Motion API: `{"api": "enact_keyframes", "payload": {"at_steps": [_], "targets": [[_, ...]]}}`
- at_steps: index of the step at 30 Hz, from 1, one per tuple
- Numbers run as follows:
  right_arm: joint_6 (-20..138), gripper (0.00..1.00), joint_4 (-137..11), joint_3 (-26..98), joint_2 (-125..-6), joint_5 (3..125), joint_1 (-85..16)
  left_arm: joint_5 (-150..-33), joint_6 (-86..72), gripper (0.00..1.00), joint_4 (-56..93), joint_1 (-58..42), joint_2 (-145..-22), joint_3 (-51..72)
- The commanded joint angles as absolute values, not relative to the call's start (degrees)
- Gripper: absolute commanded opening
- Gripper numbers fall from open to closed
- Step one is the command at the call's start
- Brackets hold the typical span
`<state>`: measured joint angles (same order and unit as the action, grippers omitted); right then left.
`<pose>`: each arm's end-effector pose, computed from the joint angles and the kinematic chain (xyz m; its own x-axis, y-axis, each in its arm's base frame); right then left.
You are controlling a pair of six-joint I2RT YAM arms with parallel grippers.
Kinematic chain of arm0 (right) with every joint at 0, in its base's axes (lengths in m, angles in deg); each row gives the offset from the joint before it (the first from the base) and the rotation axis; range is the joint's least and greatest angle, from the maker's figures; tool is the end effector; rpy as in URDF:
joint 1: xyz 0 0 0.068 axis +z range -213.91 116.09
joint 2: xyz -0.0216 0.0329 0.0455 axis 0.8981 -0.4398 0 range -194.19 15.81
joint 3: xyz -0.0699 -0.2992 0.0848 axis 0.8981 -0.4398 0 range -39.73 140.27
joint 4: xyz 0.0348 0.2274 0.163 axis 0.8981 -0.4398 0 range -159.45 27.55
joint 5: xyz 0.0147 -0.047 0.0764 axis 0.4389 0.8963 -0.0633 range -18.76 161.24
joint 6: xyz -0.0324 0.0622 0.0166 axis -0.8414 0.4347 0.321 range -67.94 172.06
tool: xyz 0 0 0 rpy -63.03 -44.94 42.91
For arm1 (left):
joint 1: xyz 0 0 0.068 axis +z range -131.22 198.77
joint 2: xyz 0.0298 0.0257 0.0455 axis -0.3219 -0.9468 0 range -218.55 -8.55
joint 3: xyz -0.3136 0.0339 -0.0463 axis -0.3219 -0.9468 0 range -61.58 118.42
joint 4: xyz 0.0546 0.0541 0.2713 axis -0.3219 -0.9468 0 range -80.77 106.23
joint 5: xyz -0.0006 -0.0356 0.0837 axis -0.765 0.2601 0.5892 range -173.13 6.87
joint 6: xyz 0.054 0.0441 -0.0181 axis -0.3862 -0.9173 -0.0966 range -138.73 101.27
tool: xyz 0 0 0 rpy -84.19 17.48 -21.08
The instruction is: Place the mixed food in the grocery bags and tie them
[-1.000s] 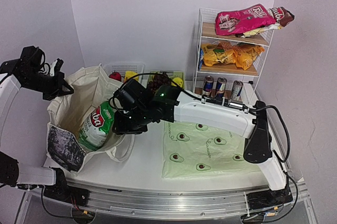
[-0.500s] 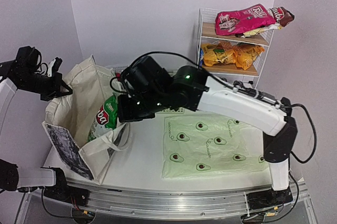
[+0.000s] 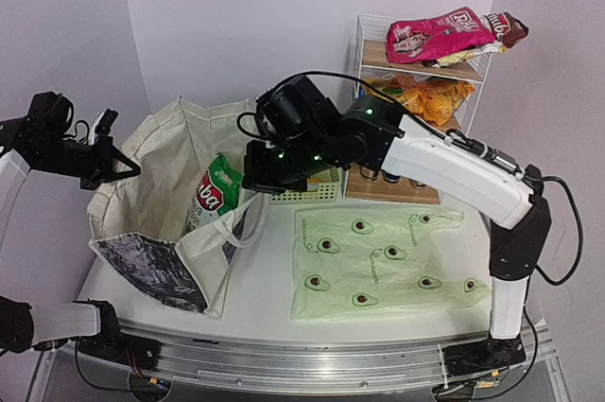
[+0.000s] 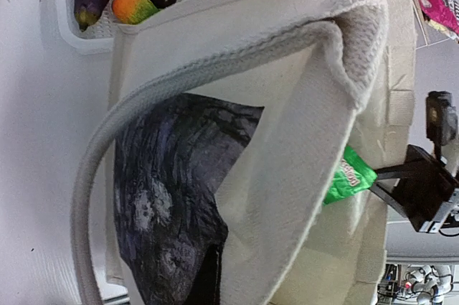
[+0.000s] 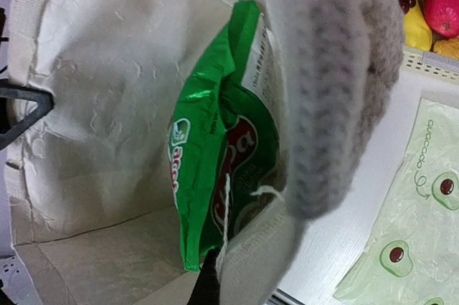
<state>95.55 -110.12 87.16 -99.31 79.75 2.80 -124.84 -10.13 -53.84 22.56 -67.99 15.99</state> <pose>0.2094 0.4638 0.4305 -0.7607 -0.0458 -0.6474 -0.4651 0.7343 0.4945 0.1719 -0.0284 0.4283 -0.8306 -0.1669 -0.5313 0.2384 0.7556 -0.6101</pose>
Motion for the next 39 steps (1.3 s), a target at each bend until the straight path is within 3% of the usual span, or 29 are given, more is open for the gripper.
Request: {"api": "enact_keyframes", "payload": {"at_steps": [1,6,13,16,22,25,33,39], "targets": [[98.43,0.00,-111.41,90.97,-101.01,79.60,2.45,-129.83,-9.26,0.00,-55.29,22.26,-66.55,14.74],[100.19,0.00,-112.46,90.73,-102.43,78.90,1.12,-130.20,-9.08,0.00,-56.40,22.03,-66.14,6.61],[100.20,0.01,-112.75,94.01,-106.02,77.20,-1.24,-132.12,-7.87,0.00,-54.61,21.78,-66.18,6.65],[99.12,0.16,-112.90,95.99,-106.58,77.08,-1.72,-133.12,-7.65,0.02,-53.56,21.69,-66.13,7.94],[94.48,0.49,-113.18,98.57,-105.12,75.93,-2.44,-132.67,-7.41,0.36,-49.92,21.68,-66.09,10.85],[91.44,0.61,-113.38,98.85,-102.86,74.61,-2.47,-128.07,-8.70,0.42,-48.76,21.73,-66.28,11.41],[85.44,0.67,-114.69,92.37,-91.90,81.20,-2.47,-116.01,-12.84,0.42,-45.31,21.69,-66.64,10.99],[79.18,0.69,-115.07,77.73,-77.91,95.08,-2.76,-115.39,-14.43,0.42,-46.42,21.69,-67.02,10.11]]}}
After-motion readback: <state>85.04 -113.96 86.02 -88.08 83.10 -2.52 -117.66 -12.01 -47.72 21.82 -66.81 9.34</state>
